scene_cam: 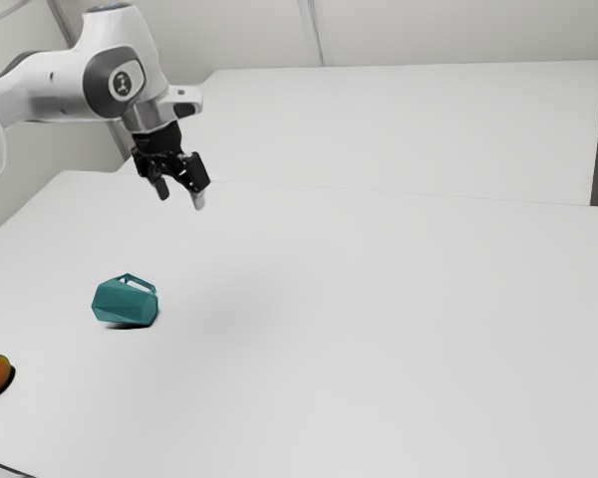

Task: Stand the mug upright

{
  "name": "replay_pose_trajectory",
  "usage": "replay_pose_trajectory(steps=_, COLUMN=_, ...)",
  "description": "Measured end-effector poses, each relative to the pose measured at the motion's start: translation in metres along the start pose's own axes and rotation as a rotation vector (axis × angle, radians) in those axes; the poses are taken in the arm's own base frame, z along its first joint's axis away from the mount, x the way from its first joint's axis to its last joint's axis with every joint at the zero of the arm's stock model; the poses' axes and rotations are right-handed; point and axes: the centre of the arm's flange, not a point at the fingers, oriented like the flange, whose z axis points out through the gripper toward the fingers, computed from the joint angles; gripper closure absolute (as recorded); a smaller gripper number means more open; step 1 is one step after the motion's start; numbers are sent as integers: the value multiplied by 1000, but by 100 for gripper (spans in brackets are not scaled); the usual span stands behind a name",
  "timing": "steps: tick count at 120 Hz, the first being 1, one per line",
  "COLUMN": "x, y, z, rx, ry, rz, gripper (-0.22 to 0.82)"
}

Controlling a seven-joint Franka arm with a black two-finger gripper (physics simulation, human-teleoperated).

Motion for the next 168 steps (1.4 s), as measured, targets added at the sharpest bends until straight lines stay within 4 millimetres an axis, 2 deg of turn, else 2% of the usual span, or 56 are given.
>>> replay_pose_trajectory(steps=17, x=-7, y=-3, z=-1, rx=3, ry=19, rz=-16, gripper=0)
replay_pose_trajectory(steps=35, x=-43, y=6, z=13, rx=16, ry=65, rz=-11, gripper=0)
replay_pose_trajectory(steps=52, x=-98, y=-52, z=37, rx=-38, ry=166, rz=-96, gripper=0)
replay_pose_trajectory(steps=65, x=-124, y=-74, z=50, rx=-119, ry=263, rz=-109, gripper=0)
replay_pose_trajectory(steps=77, x=-157, y=-94, z=65, rx=-219, ry=359, rz=-119, gripper=0)
replay_pose_trajectory(steps=90, x=-187, y=-118, z=88, rx=-308, ry=447, rz=-119, gripper=0)
replay_pose_trajectory(steps=111, x=-233, y=-161, z=113, rx=-390, ry=566, rz=-91, gripper=0)
replay_pose_trajectory(steps=119, x=-249, y=-171, z=122, rx=-405, ry=592, rz=-50, gripper=0)
replay_pose_trajectory(steps=129, x=-258, y=-174, z=133, rx=-412, ry=609, rz=34, gripper=0)
replay_pose_trajectory(steps=141, x=-267, y=-186, z=156, rx=-416, ry=602, rz=108, gripper=0)
replay_pose_trajectory(steps=156, x=-264, y=-197, z=179, rx=-413, ry=592, rz=195, gripper=1)
replay_pose_trajectory(steps=168, x=-264, y=-203, z=187, rx=-400, ry=611, rz=251, gripper=1)
